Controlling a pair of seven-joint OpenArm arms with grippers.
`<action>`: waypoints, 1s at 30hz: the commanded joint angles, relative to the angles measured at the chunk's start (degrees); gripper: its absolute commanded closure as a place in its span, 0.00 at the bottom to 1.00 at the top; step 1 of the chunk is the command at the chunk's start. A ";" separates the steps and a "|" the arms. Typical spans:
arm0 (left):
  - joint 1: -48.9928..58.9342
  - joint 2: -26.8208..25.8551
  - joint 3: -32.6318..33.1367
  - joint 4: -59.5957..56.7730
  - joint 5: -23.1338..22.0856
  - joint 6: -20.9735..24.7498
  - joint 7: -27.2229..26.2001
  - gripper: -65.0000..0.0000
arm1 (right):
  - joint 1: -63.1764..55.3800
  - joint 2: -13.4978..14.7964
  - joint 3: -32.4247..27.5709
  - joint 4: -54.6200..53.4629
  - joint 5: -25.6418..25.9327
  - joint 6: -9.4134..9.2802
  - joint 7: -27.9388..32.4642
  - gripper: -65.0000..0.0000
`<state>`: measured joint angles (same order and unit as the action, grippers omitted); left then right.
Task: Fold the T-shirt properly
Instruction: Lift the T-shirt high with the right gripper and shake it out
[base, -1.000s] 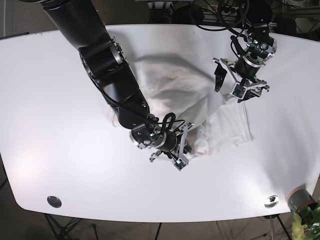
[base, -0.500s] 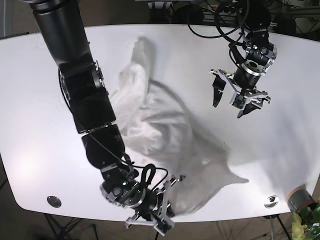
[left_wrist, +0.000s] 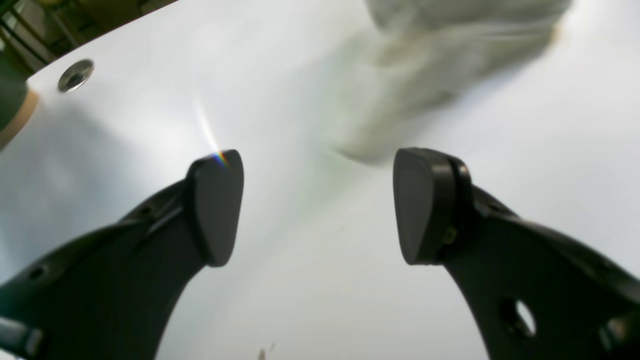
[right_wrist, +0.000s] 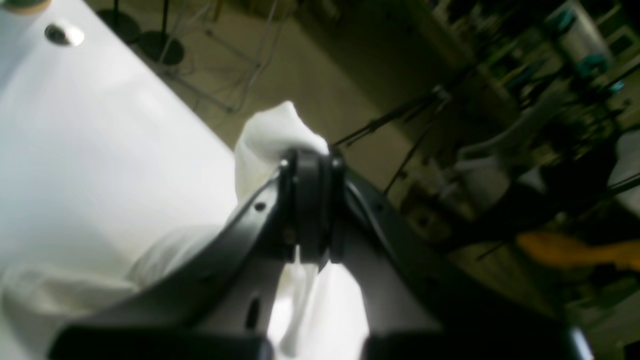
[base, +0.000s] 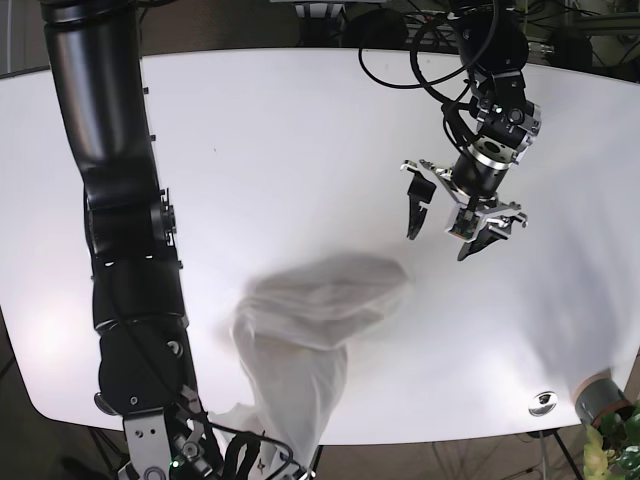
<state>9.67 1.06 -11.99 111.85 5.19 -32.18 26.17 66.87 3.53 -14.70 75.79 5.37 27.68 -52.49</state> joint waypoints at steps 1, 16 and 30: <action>-1.28 -0.05 1.22 1.07 -0.75 0.32 -1.60 0.32 | 4.38 0.65 0.33 1.35 0.30 -0.39 0.93 0.97; -6.29 0.04 4.21 -3.06 -0.58 5.50 -1.87 0.32 | 5.17 0.91 0.33 1.53 0.57 -0.39 -1.88 0.97; -18.59 -0.31 13.26 -20.56 -0.40 21.85 -1.95 0.31 | -9.33 2.05 0.76 10.76 0.30 -0.30 -3.73 0.97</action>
<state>-6.87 0.75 0.38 92.58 5.15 -10.94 25.93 56.31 4.86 -14.46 84.79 5.82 27.57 -57.45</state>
